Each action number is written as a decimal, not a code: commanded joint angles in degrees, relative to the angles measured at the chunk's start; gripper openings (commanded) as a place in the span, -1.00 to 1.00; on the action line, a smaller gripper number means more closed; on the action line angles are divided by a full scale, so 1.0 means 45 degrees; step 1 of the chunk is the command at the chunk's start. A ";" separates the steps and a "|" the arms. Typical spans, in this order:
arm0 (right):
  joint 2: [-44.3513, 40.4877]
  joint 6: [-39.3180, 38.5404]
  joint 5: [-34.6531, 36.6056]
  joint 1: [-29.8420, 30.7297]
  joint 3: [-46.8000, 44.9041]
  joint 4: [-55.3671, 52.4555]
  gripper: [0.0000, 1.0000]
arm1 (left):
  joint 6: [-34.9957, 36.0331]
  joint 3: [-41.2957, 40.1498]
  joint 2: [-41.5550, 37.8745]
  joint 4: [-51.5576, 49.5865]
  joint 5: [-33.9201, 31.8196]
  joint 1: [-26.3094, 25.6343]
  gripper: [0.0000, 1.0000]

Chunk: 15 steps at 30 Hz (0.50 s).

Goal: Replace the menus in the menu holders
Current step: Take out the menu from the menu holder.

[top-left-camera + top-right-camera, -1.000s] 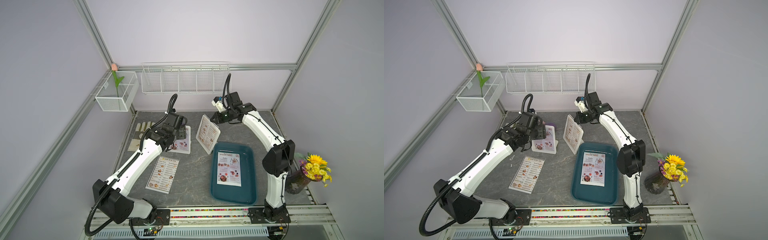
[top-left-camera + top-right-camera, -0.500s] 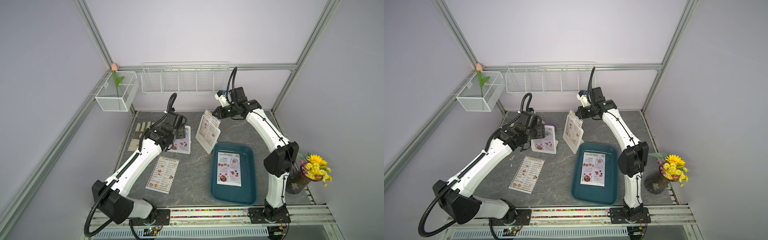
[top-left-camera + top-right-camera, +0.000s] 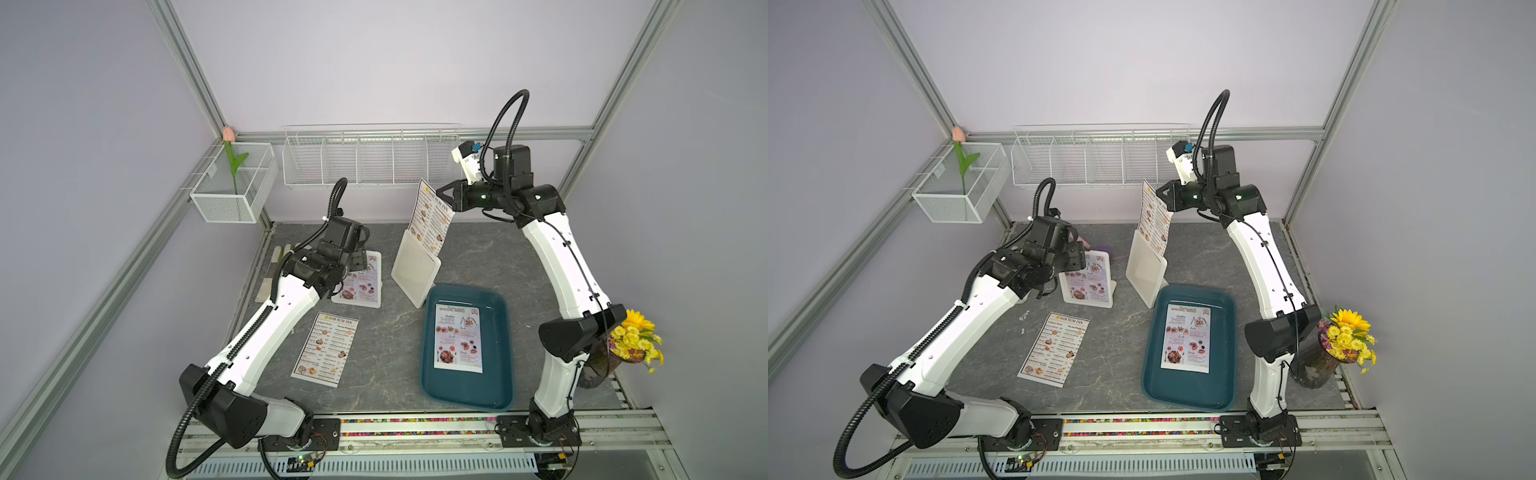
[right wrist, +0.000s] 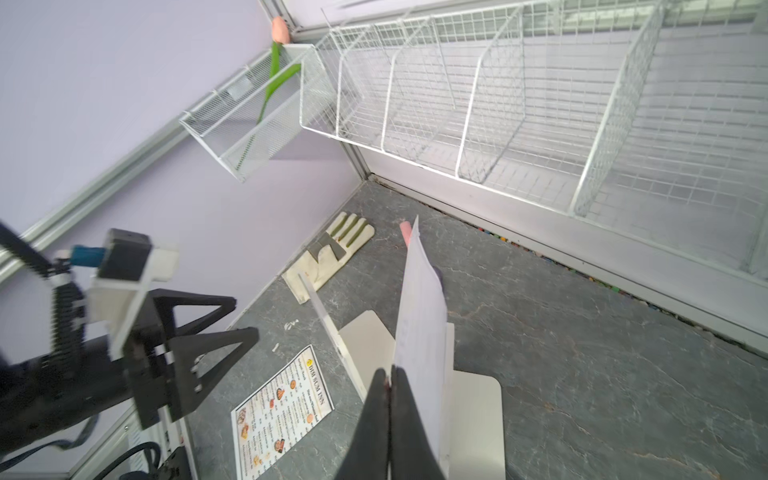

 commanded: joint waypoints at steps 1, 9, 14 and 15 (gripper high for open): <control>-0.0934 0.1161 -0.2043 0.0122 -0.0753 0.1516 -0.87 | -0.0167 0.0328 -0.0165 -0.0358 -0.0297 0.0374 0.47; -0.3650 0.2102 -0.3069 0.2271 -0.4847 0.4327 -0.87 | 0.0030 0.0337 -0.0071 -0.0292 -0.0432 0.1162 0.47; -0.5127 0.2979 -0.3253 0.3492 -0.8024 0.6039 -0.87 | 0.0061 0.0449 -0.0054 -0.0380 -0.0658 0.1206 0.47; -0.5343 0.2992 -0.3157 0.3752 -0.8616 0.6160 -0.87 | 0.0066 0.0418 -0.0034 -0.0395 -0.0688 0.1222 0.47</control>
